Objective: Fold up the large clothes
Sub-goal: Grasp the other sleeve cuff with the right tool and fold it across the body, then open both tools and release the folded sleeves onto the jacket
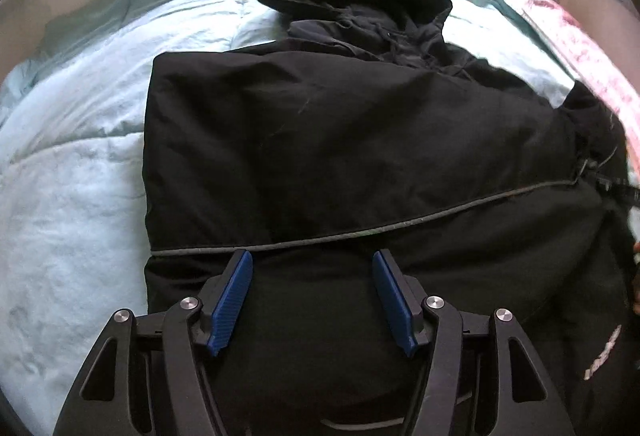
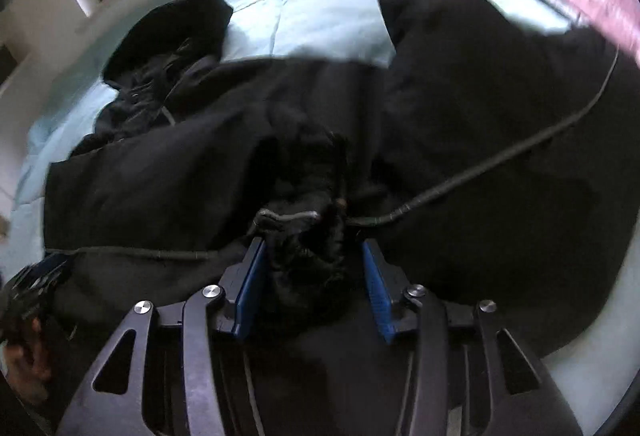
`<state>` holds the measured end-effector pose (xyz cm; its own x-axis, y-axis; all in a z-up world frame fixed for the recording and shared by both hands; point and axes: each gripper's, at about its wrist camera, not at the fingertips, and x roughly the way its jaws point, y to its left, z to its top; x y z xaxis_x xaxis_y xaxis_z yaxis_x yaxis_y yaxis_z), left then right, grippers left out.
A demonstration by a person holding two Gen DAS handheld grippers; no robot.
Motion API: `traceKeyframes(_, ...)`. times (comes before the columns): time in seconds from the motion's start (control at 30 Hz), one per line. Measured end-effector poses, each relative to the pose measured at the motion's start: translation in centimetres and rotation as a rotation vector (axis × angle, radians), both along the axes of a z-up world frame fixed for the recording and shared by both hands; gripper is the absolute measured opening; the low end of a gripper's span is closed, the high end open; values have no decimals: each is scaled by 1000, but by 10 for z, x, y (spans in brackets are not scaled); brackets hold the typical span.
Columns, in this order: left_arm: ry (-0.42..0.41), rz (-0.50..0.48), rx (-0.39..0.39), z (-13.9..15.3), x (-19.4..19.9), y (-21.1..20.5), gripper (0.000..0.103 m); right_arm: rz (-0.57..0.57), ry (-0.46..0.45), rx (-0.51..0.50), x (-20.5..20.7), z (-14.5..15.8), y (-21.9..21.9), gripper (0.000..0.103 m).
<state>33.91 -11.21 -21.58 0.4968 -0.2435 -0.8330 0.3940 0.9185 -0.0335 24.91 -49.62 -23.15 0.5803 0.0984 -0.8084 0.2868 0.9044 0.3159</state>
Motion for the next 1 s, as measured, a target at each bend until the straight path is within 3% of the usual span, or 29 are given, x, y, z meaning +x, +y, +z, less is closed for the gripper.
traceKeyframes(0.07, 2, 6, -32, -1, 0, 6, 65, -7, -8, 21, -8, 8, -8, 58)
traceKeyframes(0.13, -14, 9, -54, -3, -4, 9, 66, -36, -41, 11, -19, 30, -7, 60)
traceKeyframes(0.23, -38, 11, -67, -5, -8, 9, 67, 5, -128, -79, -24, 77, 24, 72)
traceKeyframes(0.33, -41, 8, -64, -5, -6, 5, 68, 90, -161, -119, -12, 103, 60, 74)
traceKeyframes(0.43, -41, 3, -75, -6, -4, 7, 68, 169, -102, -181, 23, 93, 105, 74)
traceKeyframes(0.5, -46, -5, -75, -6, -3, 6, 69, 173, 3, -245, 49, 62, 123, 74)
traceKeyframes(0.57, -48, -11, -80, -7, -4, 6, 69, 164, 158, -300, 68, 13, 131, 76)
traceKeyframes(0.63, -52, -18, -70, -8, -6, 7, 69, 136, 97, -248, 61, -4, 123, 78)
traceKeyframes(0.8, -49, -20, -62, 1, -8, 8, 71, 155, 89, -232, 41, 25, 122, 78)
traceKeyframes(0.93, -44, -54, -175, 27, -22, 12, 71, 160, -38, -281, -2, 63, 121, 78)
traceKeyframes(1.0, -50, -50, -192, 37, -29, 7, 71, 127, -26, -280, -17, 61, 106, 78)
